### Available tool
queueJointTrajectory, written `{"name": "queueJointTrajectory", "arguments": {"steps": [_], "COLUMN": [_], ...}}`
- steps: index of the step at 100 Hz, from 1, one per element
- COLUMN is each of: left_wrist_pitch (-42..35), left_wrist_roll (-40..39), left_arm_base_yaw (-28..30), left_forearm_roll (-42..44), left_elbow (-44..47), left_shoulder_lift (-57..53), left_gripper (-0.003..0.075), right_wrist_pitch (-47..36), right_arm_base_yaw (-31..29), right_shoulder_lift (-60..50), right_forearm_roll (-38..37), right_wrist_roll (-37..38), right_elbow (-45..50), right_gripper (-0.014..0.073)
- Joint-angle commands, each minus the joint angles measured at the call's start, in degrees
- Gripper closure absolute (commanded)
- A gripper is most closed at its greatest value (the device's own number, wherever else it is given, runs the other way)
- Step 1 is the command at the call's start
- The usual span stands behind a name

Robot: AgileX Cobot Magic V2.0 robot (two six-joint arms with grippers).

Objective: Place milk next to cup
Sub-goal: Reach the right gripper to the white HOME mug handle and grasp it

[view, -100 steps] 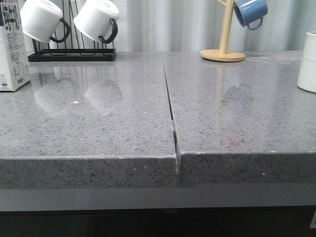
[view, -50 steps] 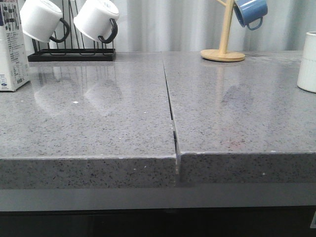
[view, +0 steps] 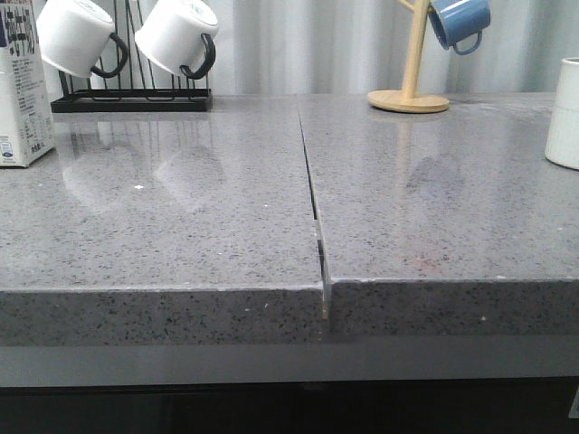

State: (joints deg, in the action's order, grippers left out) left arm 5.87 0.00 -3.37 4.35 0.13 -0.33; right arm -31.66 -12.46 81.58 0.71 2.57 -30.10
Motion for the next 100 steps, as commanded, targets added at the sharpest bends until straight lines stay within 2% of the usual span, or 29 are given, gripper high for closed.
{"name": "queueJointTrajectory", "arguments": {"steps": [1,27,34,46,58,79,100], "left_wrist_pitch": [-4.8,-4.8,-4.8,-4.8,-4.8,-4.8,-4.8], "left_wrist_roll": [-0.4,-0.4,-0.4,-0.4,-0.4,-0.4,-0.4], "left_arm_base_yaw": [0.1,0.1,0.1,0.1,0.1,0.1,0.1], "left_forearm_roll": [-0.4,-0.4,-0.4,-0.4,-0.4,-0.4,-0.4], "left_elbow": [2.4,2.4,2.4,2.4,2.4,2.4,2.4], "left_shoulder_lift": [-1.8,-1.8,-1.8,-1.8,-1.8,-1.8,-1.8], "left_gripper": [0.0741,0.0741,0.0741,0.0741,0.0741,0.0741,0.0741], "right_wrist_pitch": [-5.4,-7.0,-7.6,-8.1,-8.1,-7.8,-6.6], "right_arm_base_yaw": [-0.3,-0.3,-0.3,-0.3,-0.3,1.1,7.3], "right_shoulder_lift": [0.7,6.7,7.9,8.2,8.2,7.2,3.1], "right_forearm_roll": [-1.4,-1.7,-1.7,-1.7,-1.7,-1.7,-1.7], "right_wrist_roll": [-0.4,-0.4,-0.4,-0.4,-0.4,-0.4,-0.4], "right_elbow": [-3.1,-7.8,-8.4,-8.4,-8.4,-8.4,-8.4], "right_gripper": [0.0297,0.0313,0.0379,0.0566,0.0663,0.0661,0.0661]}}
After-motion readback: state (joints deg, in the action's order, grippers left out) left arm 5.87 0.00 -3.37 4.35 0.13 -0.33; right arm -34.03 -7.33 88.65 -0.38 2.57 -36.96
